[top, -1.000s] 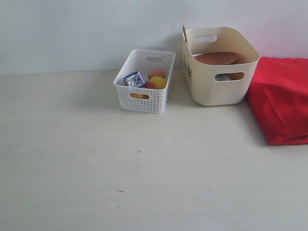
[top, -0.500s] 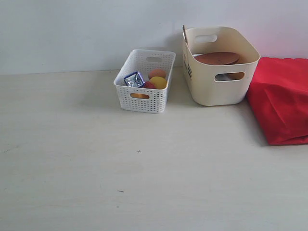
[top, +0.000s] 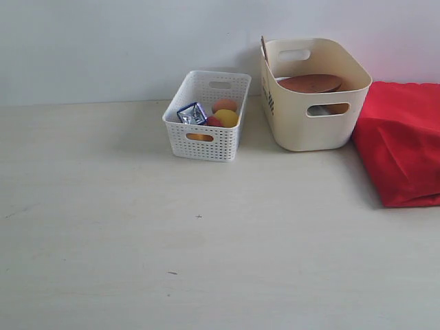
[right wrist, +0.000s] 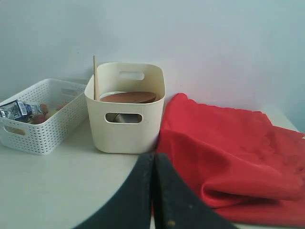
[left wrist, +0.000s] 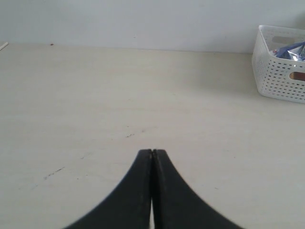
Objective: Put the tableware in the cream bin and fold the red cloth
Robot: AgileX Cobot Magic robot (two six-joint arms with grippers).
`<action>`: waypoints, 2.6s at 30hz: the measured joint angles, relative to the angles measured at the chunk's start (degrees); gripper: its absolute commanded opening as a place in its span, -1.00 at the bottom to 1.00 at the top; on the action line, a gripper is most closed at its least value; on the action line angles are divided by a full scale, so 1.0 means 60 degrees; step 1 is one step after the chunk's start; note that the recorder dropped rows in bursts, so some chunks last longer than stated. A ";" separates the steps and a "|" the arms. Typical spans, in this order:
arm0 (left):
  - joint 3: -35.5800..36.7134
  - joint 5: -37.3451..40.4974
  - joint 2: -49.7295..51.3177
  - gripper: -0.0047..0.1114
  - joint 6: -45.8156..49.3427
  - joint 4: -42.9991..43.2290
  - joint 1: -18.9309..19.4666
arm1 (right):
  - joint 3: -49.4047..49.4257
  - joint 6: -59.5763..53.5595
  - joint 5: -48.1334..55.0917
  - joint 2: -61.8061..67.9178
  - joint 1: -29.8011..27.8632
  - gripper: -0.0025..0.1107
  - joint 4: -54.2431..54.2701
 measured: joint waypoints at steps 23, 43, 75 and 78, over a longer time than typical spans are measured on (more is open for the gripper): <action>0.0000 0.0000 0.0000 -0.92 0.0000 0.0004 0.0000 | 0.1357 -0.0074 -0.0719 -0.1044 0.1330 -0.96 0.0534; 0.0000 0.0000 0.0000 -0.92 0.0000 0.0004 0.0000 | 0.3229 0.5925 -0.1838 -0.2345 0.1330 -0.96 -0.5232; 0.0000 0.0000 0.0000 -0.92 0.0000 0.0004 0.0000 | 0.3229 0.5422 -0.1592 -0.2345 0.1330 -0.96 -0.5459; 0.0000 0.0000 0.0000 -0.92 0.0000 0.0004 0.0000 | 0.3229 0.5422 -0.1592 -0.2345 0.1330 -0.96 -0.5459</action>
